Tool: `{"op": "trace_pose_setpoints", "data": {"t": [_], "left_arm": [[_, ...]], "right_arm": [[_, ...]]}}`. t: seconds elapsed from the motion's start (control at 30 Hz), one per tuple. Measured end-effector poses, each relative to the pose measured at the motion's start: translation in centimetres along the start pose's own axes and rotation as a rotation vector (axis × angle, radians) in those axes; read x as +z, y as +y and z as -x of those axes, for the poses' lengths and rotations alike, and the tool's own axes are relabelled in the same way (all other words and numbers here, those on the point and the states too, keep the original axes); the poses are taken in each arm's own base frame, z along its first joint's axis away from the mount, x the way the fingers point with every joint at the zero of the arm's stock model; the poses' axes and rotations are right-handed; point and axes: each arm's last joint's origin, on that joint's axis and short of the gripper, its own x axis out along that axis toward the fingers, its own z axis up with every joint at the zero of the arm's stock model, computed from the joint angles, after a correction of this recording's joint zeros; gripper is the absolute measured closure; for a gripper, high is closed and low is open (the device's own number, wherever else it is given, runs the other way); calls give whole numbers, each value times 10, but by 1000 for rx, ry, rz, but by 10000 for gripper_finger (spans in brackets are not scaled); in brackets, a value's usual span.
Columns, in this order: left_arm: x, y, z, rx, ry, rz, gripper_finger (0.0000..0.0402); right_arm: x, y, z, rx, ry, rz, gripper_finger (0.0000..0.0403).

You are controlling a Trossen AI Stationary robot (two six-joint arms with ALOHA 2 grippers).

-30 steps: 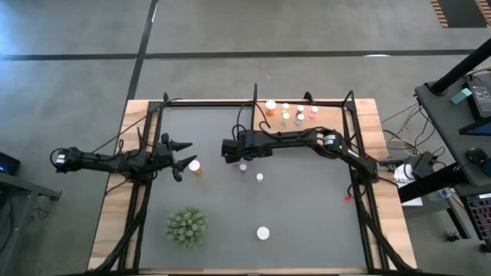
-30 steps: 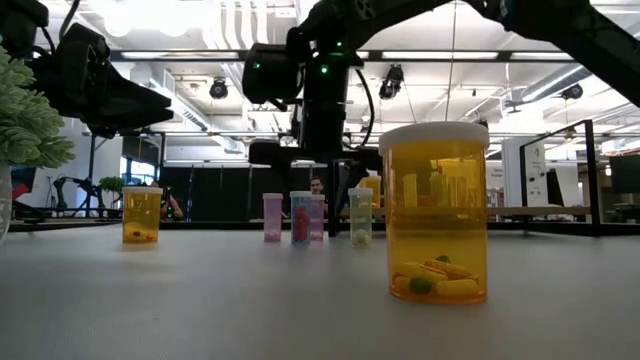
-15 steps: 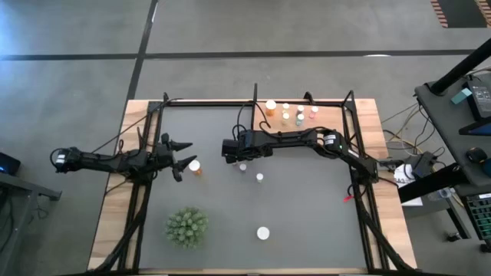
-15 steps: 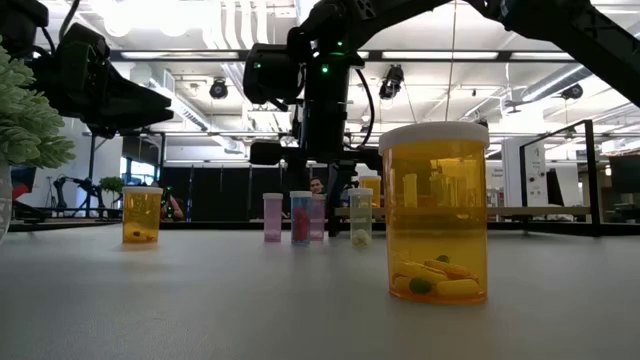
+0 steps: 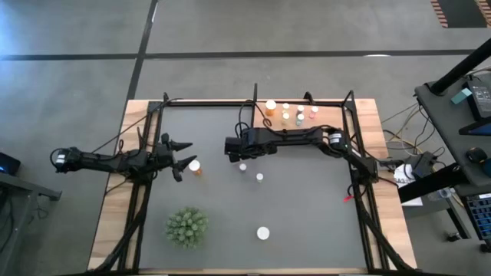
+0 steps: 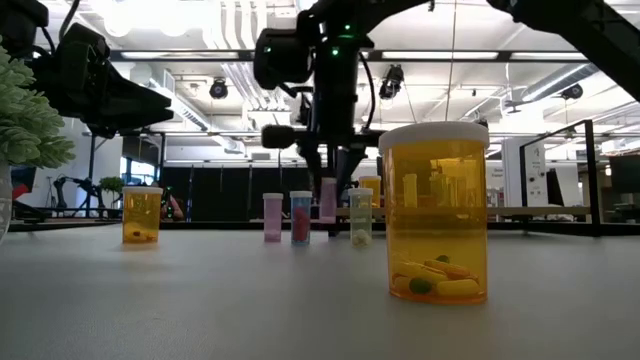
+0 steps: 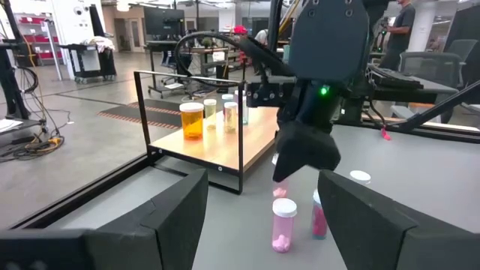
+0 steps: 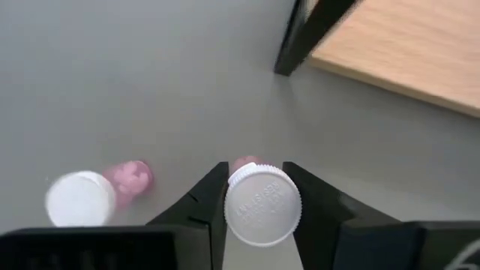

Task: Pick and place medicine bottles onto shelf by color
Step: Put the right pink pill bottle on the shelf aligned with the other pink pill bottle

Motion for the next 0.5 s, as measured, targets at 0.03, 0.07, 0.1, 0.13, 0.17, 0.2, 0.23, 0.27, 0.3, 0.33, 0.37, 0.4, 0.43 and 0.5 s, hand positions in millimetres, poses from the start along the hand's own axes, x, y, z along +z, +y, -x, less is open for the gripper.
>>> {"op": "trace_pose_setpoints", "data": {"t": [0.03, 0.07, 0.1, 0.13, 0.17, 0.2, 0.23, 0.27, 0.3, 0.33, 0.37, 0.4, 0.43, 0.5], "left_arm": [[0, 0, 0, 0, 1, 0, 164], [0, 0, 0, 0, 0, 0, 164], [0, 0, 0, 0, 0, 0, 164], [0, 0, 0, 0, 1, -1, 164], [0, 0, 0, 0, 0, 0, 164], [0, 0, 0, 0, 0, 0, 164], [0, 0, 0, 0, 0, -1, 164], [0, 0, 0, 0, 0, -1, 164], [0, 0, 0, 0, 1, -1, 164], [0, 0, 0, 0, 0, 0, 164], [0, 0, 0, 0, 0, -1, 164], [0, 0, 0, 0, 0, -1, 164], [0, 0, 0, 0, 0, 0, 164], [0, 0, 0, 0, 0, -1, 164]], "right_arm": [[0, -2, 1, -7, 2, 8, 300], [-1, -4, 3, -9, 3, 15, 302], [-1, -6, 3, -13, 4, 20, 303], [-1, -8, 5, -16, 6, 25, 304], [-2, -11, 6, -19, 7, 26, 304], [-3, -15, 7, -21, 7, 28, 304], [-4, -18, 9, -15, 5, 25, 305], [-4, -22, 11, -9, 3, 19, 305], [-6, -27, 13, -6, 0, 14, 305], [-6, -32, 15, 0, -6, 8, 305], [-7, -37, 18, 9, -12, -2, 305], [-8, -44, 22, 19, -16, -17, 305], [-9, -51, 25, 23, -21, -29, 306], [-11, -66, 33, 20, -54, -79, 306]]}}
